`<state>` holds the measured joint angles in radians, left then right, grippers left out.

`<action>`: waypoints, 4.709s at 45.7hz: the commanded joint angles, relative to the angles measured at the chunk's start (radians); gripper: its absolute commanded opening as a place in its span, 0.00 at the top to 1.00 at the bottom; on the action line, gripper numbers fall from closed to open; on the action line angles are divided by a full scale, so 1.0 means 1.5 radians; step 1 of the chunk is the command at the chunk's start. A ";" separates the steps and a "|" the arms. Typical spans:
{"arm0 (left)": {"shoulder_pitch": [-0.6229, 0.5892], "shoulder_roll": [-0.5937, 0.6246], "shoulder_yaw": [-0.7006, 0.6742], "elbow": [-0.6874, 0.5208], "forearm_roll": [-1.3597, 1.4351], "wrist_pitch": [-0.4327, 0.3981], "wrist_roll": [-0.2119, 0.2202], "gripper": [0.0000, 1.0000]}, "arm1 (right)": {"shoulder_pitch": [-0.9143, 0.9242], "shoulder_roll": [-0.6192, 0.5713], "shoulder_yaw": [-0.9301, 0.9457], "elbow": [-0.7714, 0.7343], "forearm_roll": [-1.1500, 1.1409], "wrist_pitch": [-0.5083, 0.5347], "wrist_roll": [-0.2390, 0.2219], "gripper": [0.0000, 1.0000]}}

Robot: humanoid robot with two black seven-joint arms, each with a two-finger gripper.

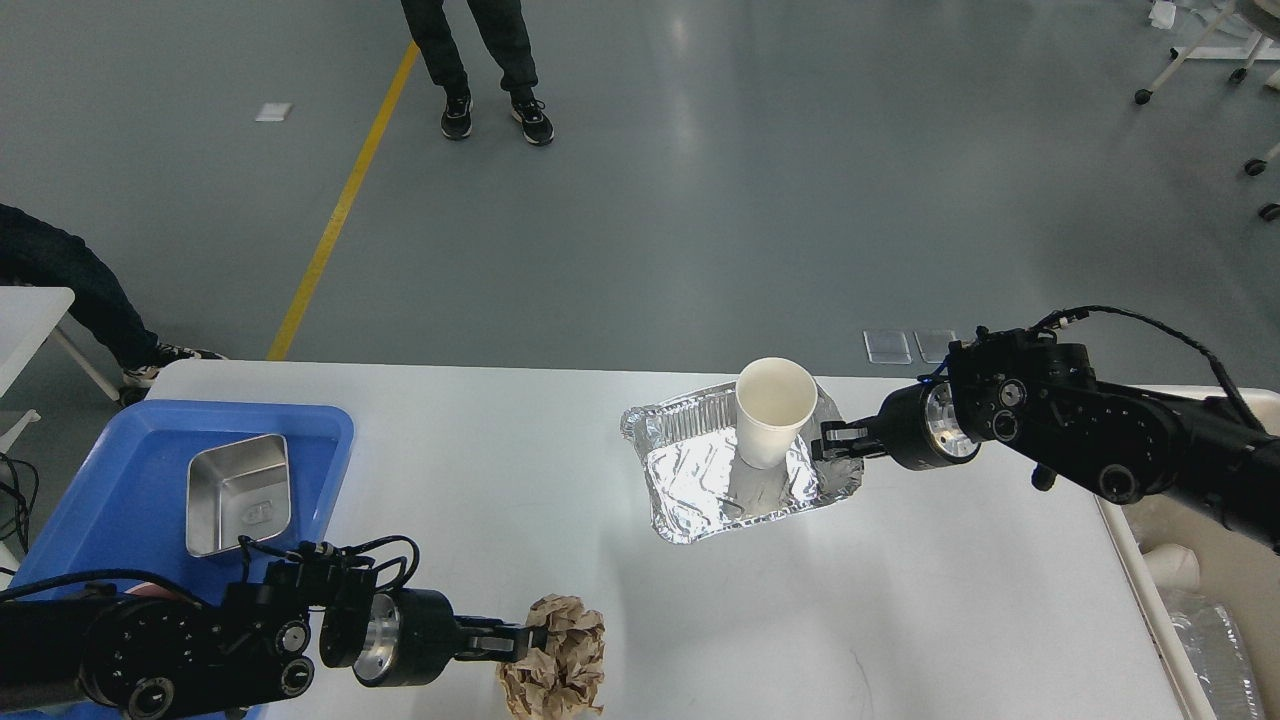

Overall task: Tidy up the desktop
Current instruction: 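Grasp the crumpled brown paper ball with the left gripper, then lift the paper ball and carry it over the foil tray, then drop the paper ball into the foil tray and raise the left gripper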

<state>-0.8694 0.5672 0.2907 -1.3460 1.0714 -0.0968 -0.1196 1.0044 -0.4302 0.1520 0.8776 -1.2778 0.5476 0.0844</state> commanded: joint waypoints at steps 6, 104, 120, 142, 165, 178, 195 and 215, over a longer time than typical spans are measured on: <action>-0.027 0.111 -0.005 -0.096 0.001 -0.005 -0.003 0.97 | -0.001 0.002 0.000 -0.001 0.000 0.000 0.000 1.00; -0.145 0.478 -0.192 -0.245 0.001 -0.115 -0.035 0.94 | 0.000 0.002 0.000 0.003 0.000 -0.001 0.000 1.00; -0.173 0.287 -0.192 -0.142 -0.002 -0.111 -0.021 0.93 | 0.000 0.009 0.000 0.002 0.000 -0.001 0.000 1.00; -0.197 0.087 -0.184 -0.025 -0.004 -0.115 -0.023 0.92 | 0.000 0.009 0.000 0.002 0.000 -0.001 0.000 1.00; -0.209 -0.131 -0.182 0.127 -0.006 -0.116 -0.019 0.90 | 0.003 0.010 0.005 0.002 0.000 -0.001 0.001 1.00; -0.205 -0.144 -0.174 0.144 -0.005 -0.117 -0.012 0.39 | 0.004 0.010 0.005 0.001 0.000 -0.001 0.005 1.00; -0.202 -0.144 -0.183 0.144 -0.008 -0.119 0.013 0.13 | 0.005 0.010 0.006 0.001 0.000 -0.001 0.005 1.00; -0.177 -0.080 -0.270 0.134 -0.049 -0.112 0.018 0.04 | -0.007 0.006 0.011 -0.003 0.000 -0.001 0.005 1.00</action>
<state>-1.1642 0.4089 -0.0456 -1.1378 1.0162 -0.2738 -0.0925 1.0001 -0.4204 0.1665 0.8744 -1.2778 0.5461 0.0921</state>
